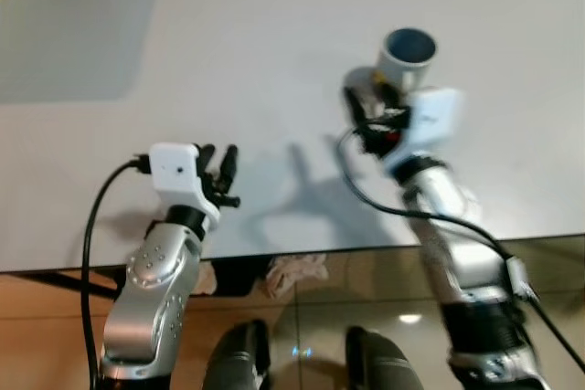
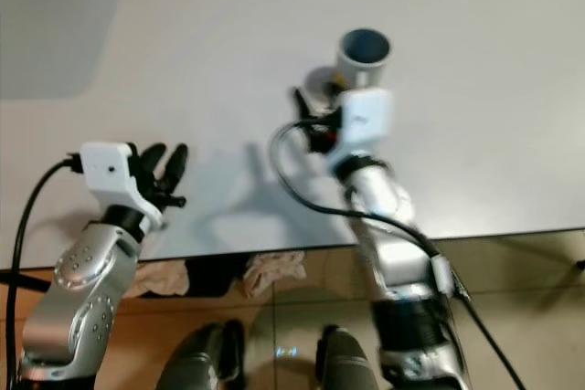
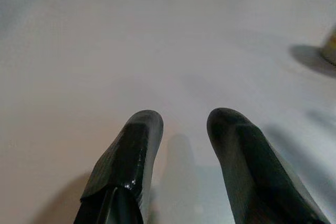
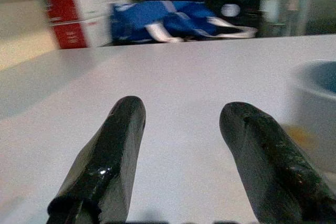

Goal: Setting the table

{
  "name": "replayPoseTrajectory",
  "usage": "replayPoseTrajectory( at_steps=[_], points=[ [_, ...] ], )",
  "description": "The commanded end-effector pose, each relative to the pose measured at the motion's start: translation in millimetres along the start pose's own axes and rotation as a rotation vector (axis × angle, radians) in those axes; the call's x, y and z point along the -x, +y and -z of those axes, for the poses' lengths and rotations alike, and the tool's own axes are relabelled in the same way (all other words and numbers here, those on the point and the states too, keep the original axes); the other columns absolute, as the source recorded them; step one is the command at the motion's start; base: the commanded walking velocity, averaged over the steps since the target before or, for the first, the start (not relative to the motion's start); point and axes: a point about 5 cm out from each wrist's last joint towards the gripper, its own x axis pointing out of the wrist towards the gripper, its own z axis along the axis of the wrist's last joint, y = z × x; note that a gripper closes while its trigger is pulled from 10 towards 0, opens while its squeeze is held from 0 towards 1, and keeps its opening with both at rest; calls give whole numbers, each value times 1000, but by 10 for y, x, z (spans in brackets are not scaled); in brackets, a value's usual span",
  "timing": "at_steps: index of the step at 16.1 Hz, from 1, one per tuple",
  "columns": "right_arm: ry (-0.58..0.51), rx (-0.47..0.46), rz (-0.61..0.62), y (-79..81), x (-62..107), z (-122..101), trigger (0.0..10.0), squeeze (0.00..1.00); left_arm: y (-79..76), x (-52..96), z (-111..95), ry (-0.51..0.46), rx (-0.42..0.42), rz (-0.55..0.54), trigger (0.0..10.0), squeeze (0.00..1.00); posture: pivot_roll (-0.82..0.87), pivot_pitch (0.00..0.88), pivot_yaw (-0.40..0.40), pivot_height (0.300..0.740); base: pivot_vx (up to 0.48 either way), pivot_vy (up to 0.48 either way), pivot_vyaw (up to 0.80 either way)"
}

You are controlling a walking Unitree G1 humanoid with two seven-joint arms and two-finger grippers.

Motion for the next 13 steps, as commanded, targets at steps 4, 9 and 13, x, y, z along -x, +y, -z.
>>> replayPoseTrajectory(
  at_steps=[4, 9, 13],
  points=[
    [79, 17, -90, 184, -37, 229, 10000, 0, 138, 52, 28, 2, -20, -53, 10000, 0, -51, 165, 15, 740, 0, 480, 0],
    [80, 36, -98, 250, -66, 281, 10000, 0, 101, 22, 45, 5, -29, -12, 10000, 0, -56, 147, 25, 740, 0, 480, 0],
    [102, 64, -107, 216, -52, 352, 10000, 0, 74, -1, 67, 11, -31, 8, 10000, 0, -58, 140, 30, 740, 0, 480, 0]
  ],
)
